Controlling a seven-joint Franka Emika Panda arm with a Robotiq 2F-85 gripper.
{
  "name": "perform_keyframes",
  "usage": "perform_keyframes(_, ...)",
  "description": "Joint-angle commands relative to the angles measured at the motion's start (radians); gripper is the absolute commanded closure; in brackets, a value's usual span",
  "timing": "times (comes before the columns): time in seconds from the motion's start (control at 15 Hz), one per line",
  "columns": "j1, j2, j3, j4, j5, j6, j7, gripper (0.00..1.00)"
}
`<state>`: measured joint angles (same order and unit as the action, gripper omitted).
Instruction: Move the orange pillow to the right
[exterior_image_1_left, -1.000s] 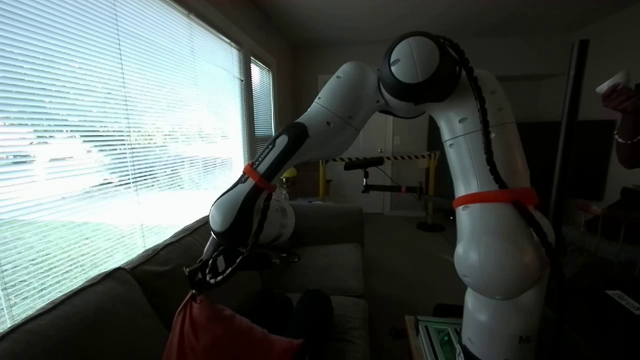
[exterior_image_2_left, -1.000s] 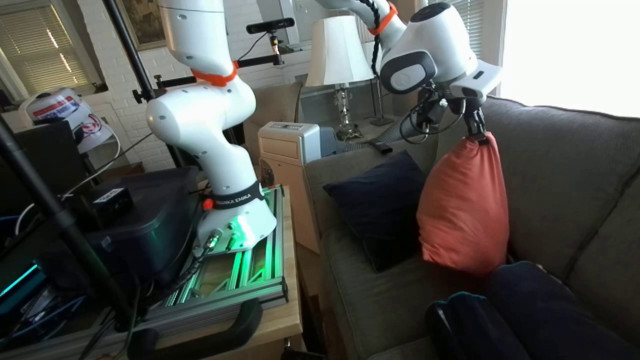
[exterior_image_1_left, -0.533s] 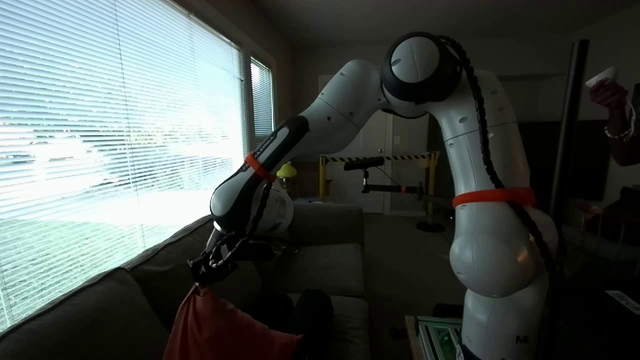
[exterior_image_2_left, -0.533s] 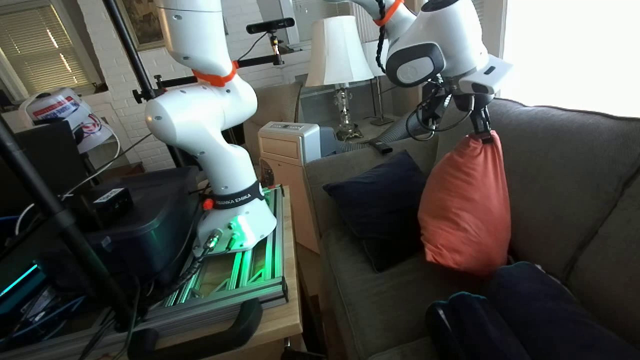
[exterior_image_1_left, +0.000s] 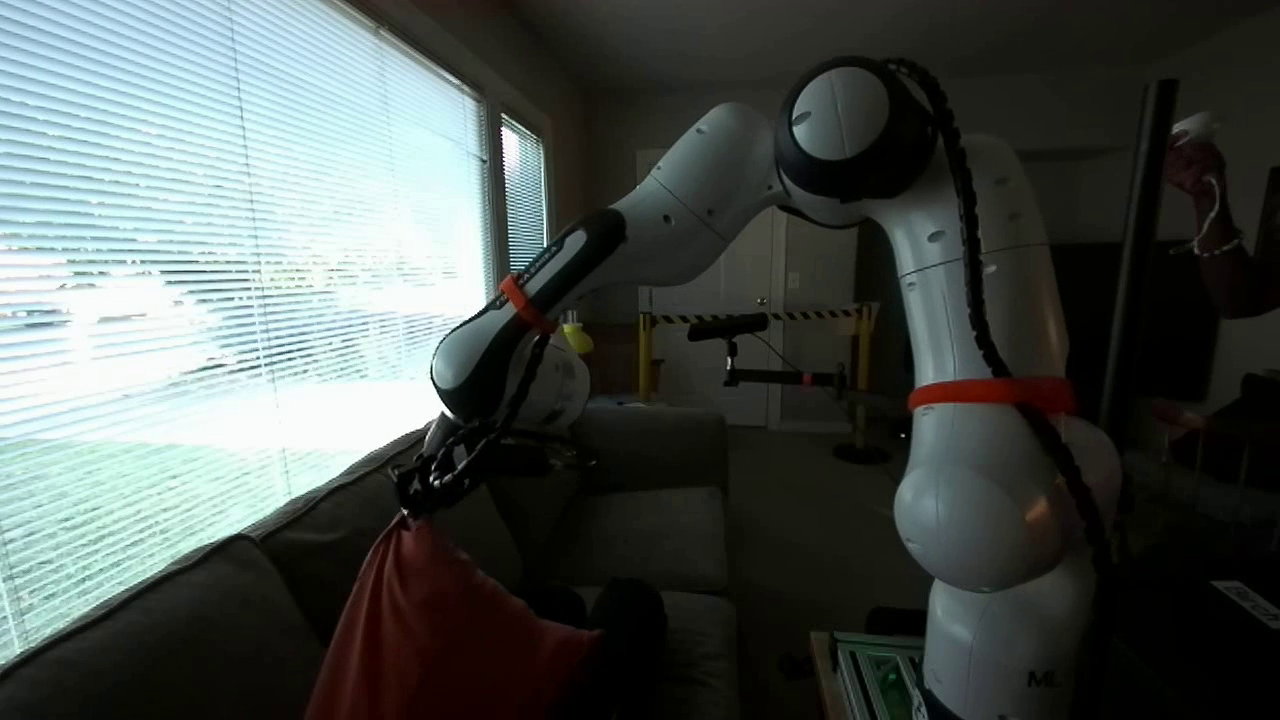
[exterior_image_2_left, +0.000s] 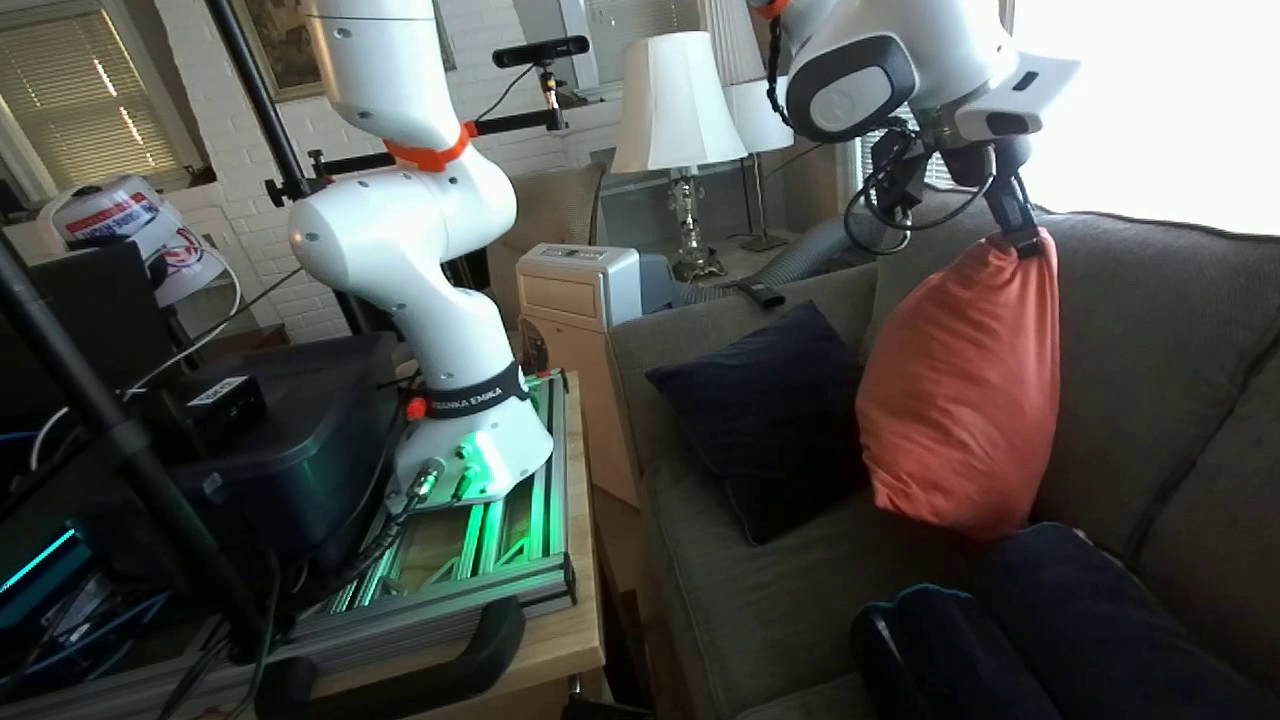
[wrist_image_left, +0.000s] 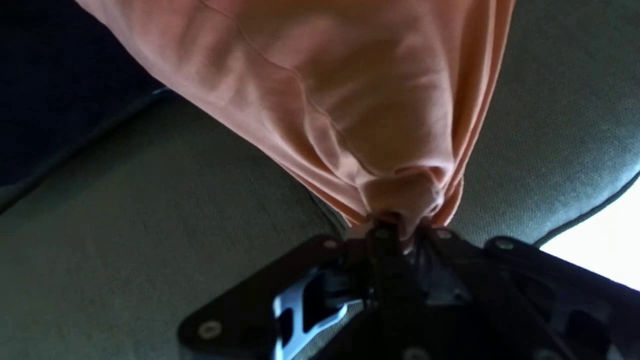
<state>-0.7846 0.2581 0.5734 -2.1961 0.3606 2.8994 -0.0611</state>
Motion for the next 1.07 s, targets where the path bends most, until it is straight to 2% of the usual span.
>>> perform_keyframes(0.0, 0.010, -0.065, -0.052, 0.001, -0.057, 0.028, 0.033, 0.98)
perform_keyframes(0.13, 0.026, -0.086, -0.099, -0.006, -0.116, 0.055, 0.065, 0.98)
perform_keyframes(0.2, 0.162, -0.117, -0.254, -0.010, -0.080, 0.074, 0.032, 0.98)
perform_keyframes(0.27, 0.193, -0.127, -0.305, -0.019, -0.105, 0.103, 0.048, 0.98)
perform_keyframes(0.47, 0.353, -0.135, -0.527, -0.012, -0.192, 0.172, 0.086, 0.98)
perform_keyframes(0.53, 0.316, -0.132, -0.513, -0.011, -0.278, 0.196, 0.148, 0.98)
perform_keyframes(0.73, 0.406, -0.140, -0.687, -0.002, -0.477, 0.220, 0.285, 0.98)
perform_keyframes(0.87, 0.455, -0.144, -0.795, 0.016, -0.615, 0.192, 0.375, 0.98)
perform_keyframes(1.0, 0.491, -0.140, -0.871, 0.033, -0.722, 0.171, 0.451, 0.98)
